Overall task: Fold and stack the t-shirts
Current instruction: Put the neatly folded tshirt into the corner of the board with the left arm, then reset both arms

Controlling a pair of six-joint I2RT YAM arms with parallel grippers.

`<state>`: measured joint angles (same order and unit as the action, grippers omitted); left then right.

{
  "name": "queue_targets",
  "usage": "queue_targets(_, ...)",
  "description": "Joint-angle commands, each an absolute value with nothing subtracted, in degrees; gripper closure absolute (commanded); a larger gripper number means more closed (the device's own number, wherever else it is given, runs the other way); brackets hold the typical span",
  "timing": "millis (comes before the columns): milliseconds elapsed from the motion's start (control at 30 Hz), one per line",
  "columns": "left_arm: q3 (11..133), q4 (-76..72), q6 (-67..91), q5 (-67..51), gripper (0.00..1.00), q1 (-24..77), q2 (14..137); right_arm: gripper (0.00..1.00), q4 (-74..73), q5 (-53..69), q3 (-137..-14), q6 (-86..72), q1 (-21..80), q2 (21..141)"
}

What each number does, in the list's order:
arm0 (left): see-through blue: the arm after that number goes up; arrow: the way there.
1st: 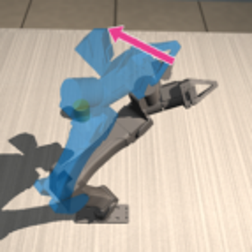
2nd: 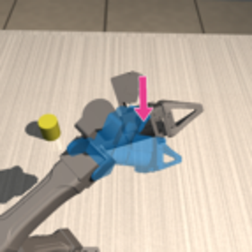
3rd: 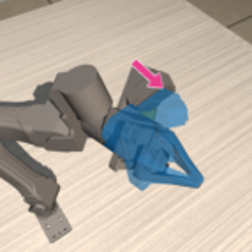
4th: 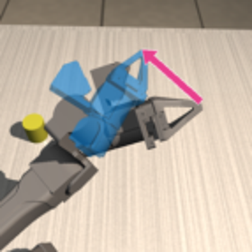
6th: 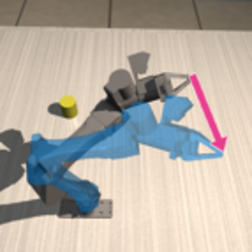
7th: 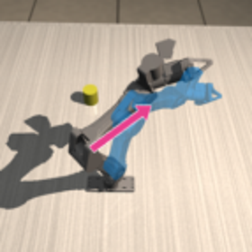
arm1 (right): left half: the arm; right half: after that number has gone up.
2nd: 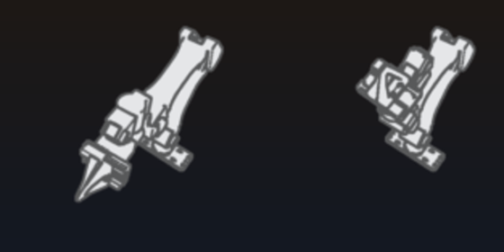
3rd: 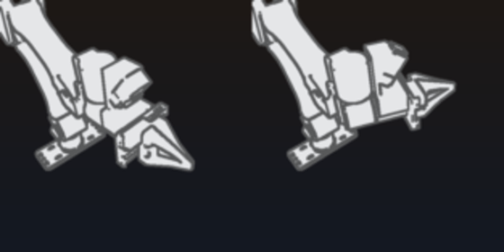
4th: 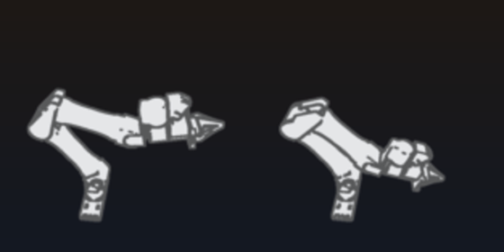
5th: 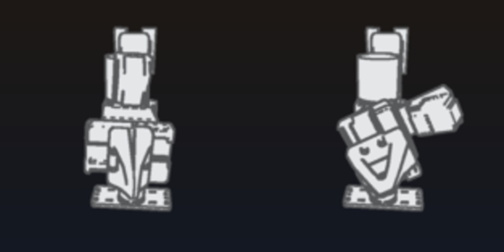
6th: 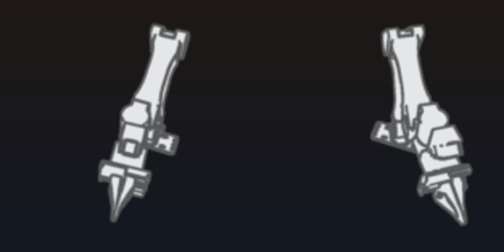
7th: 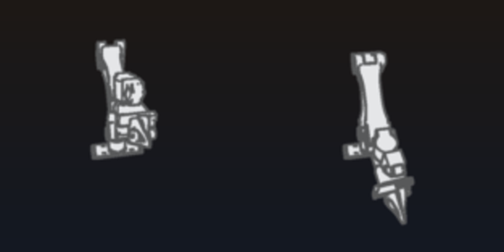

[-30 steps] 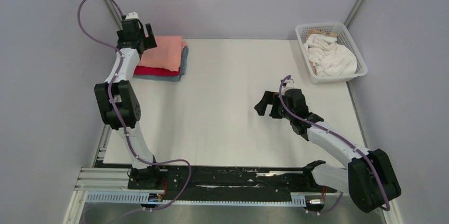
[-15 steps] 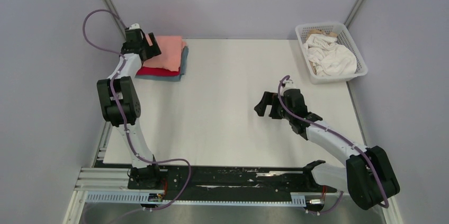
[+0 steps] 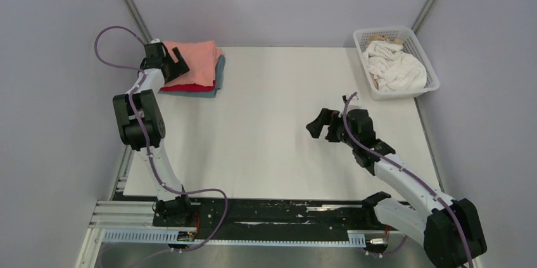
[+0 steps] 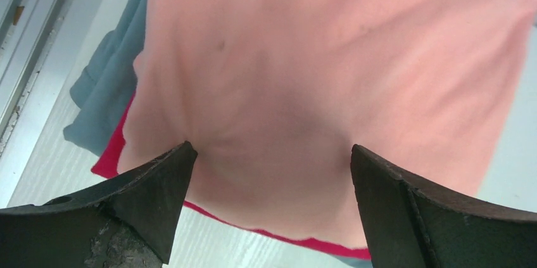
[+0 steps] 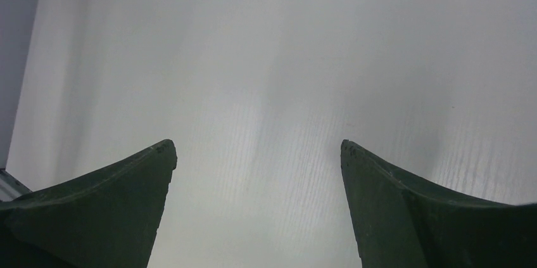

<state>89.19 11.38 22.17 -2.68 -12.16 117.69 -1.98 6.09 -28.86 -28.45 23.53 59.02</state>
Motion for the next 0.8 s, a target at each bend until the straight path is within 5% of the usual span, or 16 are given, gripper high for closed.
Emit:
queue_targets(0,88.7,11.9,26.0,-7.8,0.00,-12.5,105.7,0.00,-4.4,3.9,-28.6,-29.9,23.3,51.4)
queue_targets(233,69.9,11.7,29.8,-4.9,0.00,-5.5,77.5,0.00,-9.5,-3.1,-26.4,-31.6,23.2,42.3)
queue_targets(367,50.4,11.9,31.1,4.8,0.00,12.5,58.2,0.00,-10.8,-6.0,-23.9,-32.8,23.2,36.2)
queue_targets(533,30.2,6.5,32.7,4.9,0.00,20.7,42.6,0.00,-11.8,-8.5,-21.3,-33.3,23.3,32.5)
queue_targets(767,23.6,7.3,32.9,6.4,0.00,21.4,30.2,0.00,-10.8,-10.7,-19.9,-33.2,23.3,29.1)
